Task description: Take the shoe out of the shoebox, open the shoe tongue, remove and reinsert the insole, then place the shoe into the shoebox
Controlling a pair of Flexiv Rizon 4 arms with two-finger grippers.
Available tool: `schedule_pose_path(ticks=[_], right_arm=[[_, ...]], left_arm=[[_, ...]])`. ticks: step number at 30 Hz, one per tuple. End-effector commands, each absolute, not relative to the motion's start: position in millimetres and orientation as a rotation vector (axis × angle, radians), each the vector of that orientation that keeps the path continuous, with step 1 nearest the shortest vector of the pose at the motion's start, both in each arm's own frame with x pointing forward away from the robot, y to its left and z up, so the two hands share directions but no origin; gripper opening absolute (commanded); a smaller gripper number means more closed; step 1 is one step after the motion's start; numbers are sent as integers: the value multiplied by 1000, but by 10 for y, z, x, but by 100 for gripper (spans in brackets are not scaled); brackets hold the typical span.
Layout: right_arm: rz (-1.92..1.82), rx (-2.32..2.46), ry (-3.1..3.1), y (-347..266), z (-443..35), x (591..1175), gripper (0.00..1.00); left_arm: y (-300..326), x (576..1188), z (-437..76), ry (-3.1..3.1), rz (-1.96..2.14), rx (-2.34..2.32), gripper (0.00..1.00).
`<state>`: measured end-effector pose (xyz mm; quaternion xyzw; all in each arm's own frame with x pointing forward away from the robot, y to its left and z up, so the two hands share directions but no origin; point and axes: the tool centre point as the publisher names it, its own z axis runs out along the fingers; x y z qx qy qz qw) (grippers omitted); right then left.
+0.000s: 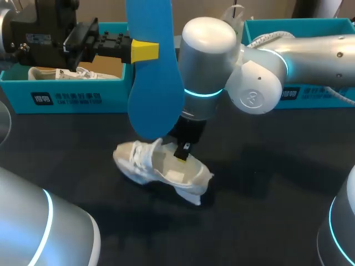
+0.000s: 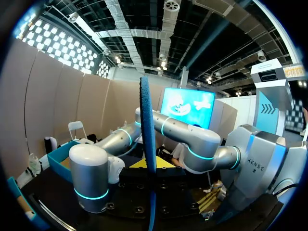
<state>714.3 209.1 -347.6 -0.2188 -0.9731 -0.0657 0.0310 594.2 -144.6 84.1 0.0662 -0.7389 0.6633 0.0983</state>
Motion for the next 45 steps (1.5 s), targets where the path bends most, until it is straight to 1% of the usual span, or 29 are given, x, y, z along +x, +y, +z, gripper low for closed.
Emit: schedule_pose_path(ticks=[1,10,23,27,31,45], right_arm=[[-243,-785,-3026,2044,-3302,6995,0],[-318,-1218,-2936,2174,-3097,6853,0],[-318,-1218,-2936,2174,-3097,6853,0],[-396,-1456,-2789,2097,-3153,6908,0],[-482,-1597,-2687,2055,-3163,6903,0],[-479,-1784,-2524,1988,-3294,7001,0]], left_arm=[[-1462,5959,841,-2187,1960,193,0],[-1462,5959,841,-2187,1960,193,0],[-1462,5959,841,-2187,1960,193,0],[-1462,5959,841,-2187,1960,193,0],[-1462,5959,841,-2187,1960,193,0],[-1462,5959,841,-2187,1960,193,0]])
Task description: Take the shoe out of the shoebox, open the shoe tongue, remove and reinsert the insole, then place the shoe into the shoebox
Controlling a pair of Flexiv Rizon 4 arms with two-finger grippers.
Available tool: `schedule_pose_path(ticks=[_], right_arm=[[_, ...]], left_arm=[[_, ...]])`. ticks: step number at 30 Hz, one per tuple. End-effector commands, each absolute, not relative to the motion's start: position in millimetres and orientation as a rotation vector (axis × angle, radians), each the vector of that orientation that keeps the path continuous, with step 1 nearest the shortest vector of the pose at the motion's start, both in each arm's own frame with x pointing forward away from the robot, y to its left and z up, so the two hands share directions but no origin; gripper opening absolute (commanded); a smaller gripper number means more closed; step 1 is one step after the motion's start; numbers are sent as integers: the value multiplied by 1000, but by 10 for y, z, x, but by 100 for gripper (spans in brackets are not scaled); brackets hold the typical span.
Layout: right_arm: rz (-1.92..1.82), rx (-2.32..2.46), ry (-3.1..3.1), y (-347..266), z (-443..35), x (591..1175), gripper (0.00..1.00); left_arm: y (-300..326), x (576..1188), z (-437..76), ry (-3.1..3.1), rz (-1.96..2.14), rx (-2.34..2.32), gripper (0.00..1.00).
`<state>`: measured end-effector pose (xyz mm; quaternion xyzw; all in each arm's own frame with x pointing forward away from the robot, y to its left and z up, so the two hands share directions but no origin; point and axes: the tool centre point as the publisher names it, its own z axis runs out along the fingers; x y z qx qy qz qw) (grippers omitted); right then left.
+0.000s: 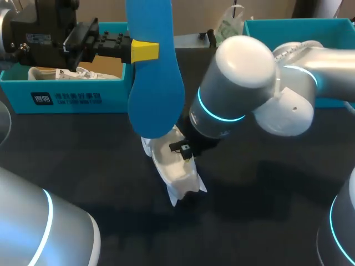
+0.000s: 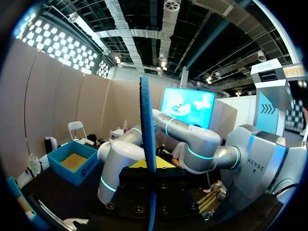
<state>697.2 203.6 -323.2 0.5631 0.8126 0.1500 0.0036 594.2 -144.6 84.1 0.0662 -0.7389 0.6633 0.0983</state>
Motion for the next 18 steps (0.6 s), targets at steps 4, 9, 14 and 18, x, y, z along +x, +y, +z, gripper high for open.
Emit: schedule_pose_path(ticks=[4,9,14,18], right_arm=[[486,1867,2522,1943,-3373,7013,0],[505,1922,2509,1906,-3493,7017,0],[496,1977,2482,1877,-3534,7023,0],[507,2015,2462,1839,-3584,7007,0]], left_arm=[[-1462,5959,841,-2187,1960,193,0],[-1462,5959,841,-2187,1960,193,0],[-1462,5959,841,-2187,1960,193,0],[-1462,5959,841,-2187,1960,193,0]])
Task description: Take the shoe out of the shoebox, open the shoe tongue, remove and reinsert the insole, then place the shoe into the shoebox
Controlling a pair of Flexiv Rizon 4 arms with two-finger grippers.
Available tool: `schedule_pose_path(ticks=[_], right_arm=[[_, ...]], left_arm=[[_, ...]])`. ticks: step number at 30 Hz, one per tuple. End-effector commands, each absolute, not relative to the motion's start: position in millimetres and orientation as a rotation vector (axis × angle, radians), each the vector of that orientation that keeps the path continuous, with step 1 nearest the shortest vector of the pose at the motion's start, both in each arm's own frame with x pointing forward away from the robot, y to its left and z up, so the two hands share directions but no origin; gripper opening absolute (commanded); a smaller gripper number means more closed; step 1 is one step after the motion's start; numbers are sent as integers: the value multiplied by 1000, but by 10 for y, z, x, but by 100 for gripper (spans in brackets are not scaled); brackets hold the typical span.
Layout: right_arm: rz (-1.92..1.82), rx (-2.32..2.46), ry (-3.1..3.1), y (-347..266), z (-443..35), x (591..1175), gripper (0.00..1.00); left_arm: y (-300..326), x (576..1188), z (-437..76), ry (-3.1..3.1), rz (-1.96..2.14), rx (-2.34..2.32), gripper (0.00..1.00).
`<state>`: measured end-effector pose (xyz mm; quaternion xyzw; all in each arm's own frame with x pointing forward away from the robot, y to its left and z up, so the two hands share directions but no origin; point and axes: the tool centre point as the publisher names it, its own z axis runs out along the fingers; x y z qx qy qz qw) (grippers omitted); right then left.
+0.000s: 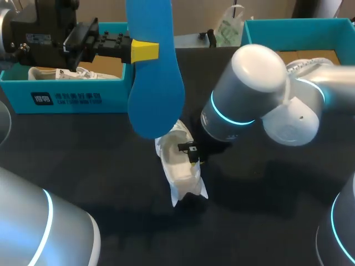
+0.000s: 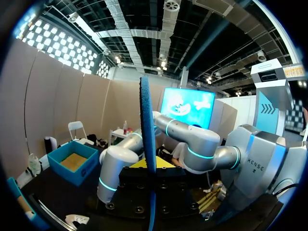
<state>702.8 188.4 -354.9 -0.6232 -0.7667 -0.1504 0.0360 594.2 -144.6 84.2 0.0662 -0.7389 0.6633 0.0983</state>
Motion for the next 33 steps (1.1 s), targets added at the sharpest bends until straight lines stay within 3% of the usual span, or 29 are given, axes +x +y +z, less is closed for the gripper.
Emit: schedule_pose_path(ticks=[1,22,25,26,27,33], right_arm=[[-487,-1919,-2330,1828,-3608,7000,0],[-444,-1993,-2228,1692,-3879,6957,0],[-441,-1997,-2224,1678,-3871,6951,57],[-440,-1999,-2224,1669,-3850,6946,84],[-426,-2005,-2224,1669,-3818,6940,100],[-345,-2019,-2236,1591,-3563,6897,100]], left_arm=[[-1462,5959,841,-2187,1960,193,0],[-1462,5959,841,-2187,1960,193,0],[-1462,5959,841,-2187,1960,193,0],[-1462,5959,841,-2187,1960,193,0],[-1462,5959,841,-2187,1960,193,0],[-1462,5959,841,-2187,1960,193,0]])
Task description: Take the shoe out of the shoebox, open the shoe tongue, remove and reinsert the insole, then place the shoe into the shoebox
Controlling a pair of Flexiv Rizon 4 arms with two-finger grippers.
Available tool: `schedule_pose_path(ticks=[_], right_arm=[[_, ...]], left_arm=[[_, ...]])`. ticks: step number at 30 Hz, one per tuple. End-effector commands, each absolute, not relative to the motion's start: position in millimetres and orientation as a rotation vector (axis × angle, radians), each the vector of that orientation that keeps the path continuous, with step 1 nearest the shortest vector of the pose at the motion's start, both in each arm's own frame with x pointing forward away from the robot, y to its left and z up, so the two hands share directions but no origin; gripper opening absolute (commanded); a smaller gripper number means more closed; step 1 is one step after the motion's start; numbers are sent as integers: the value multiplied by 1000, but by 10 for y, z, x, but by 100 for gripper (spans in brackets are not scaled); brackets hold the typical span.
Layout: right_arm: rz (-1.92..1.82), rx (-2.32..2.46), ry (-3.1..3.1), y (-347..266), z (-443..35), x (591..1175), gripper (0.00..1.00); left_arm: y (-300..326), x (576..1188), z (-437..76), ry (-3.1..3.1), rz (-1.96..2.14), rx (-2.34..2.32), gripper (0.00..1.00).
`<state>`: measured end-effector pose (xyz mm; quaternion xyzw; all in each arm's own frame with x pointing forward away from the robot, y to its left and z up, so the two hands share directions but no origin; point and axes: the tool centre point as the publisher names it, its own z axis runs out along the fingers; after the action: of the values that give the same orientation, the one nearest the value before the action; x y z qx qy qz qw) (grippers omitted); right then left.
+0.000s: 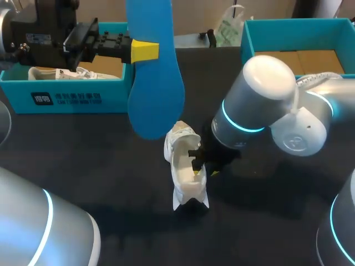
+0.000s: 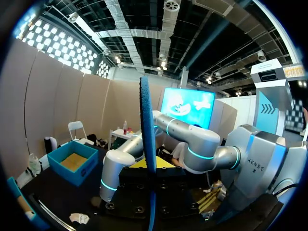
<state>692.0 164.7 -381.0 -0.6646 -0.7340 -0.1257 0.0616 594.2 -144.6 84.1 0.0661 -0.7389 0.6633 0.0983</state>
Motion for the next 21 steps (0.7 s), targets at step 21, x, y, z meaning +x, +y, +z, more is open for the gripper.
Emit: schedule_pose_path(ticks=[21], right_arm=[[-600,-1945,-2084,1488,-3147,6931,100]], left_arm=[[-1462,5959,841,-2187,1960,193,0]])
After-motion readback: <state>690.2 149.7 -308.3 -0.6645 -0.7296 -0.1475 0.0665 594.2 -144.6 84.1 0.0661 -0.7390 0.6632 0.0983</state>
